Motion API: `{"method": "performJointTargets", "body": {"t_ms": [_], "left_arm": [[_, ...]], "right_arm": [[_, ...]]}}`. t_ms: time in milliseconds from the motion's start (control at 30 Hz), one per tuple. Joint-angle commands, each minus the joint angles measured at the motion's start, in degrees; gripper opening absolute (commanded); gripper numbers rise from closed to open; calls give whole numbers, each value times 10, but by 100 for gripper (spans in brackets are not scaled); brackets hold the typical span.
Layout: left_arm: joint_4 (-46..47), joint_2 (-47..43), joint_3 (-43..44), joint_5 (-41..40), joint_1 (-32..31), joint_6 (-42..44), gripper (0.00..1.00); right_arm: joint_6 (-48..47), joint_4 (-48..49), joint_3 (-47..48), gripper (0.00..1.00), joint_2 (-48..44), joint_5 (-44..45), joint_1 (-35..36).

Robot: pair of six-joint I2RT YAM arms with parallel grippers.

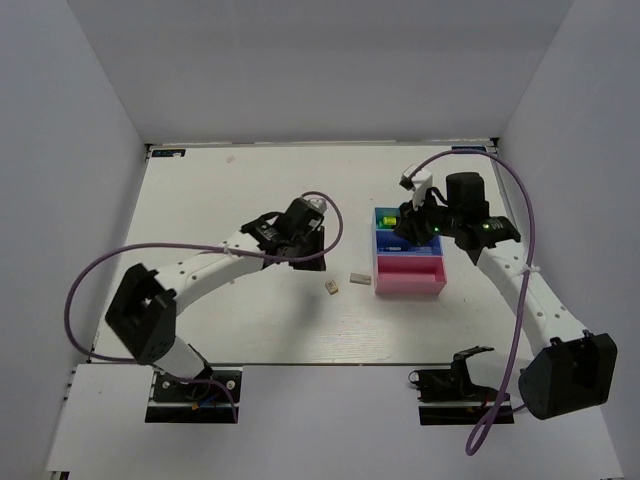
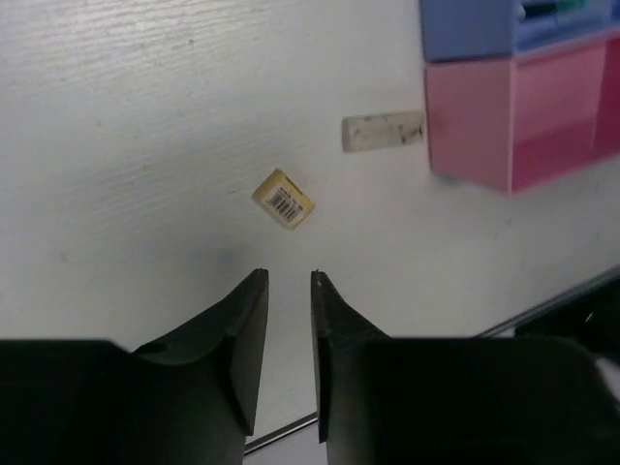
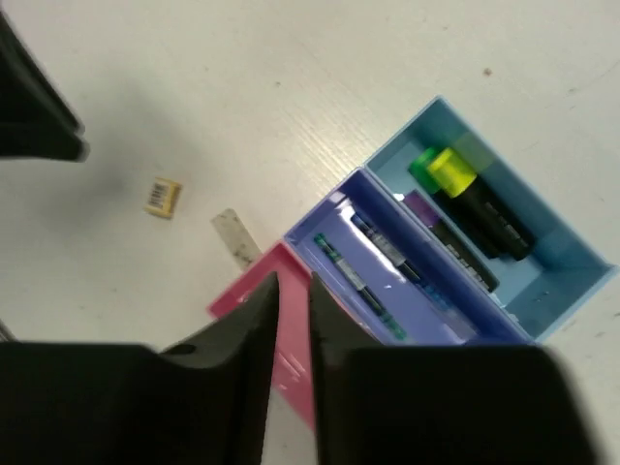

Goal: Sort the stationery into containers
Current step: Pick up the stationery from the center of the board.

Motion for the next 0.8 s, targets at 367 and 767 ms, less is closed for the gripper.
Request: {"method": "performJointTargets", "body": {"t_ms": [367,767], "left_arm": [[-85,202,137,-114,-41,-377,51],[-168,264,191,-125,-54,-381,56]], "right_arm": [[173,55,-80,11,-111,61,-34],[179,63,-93,14,-129,53,-60]]}}
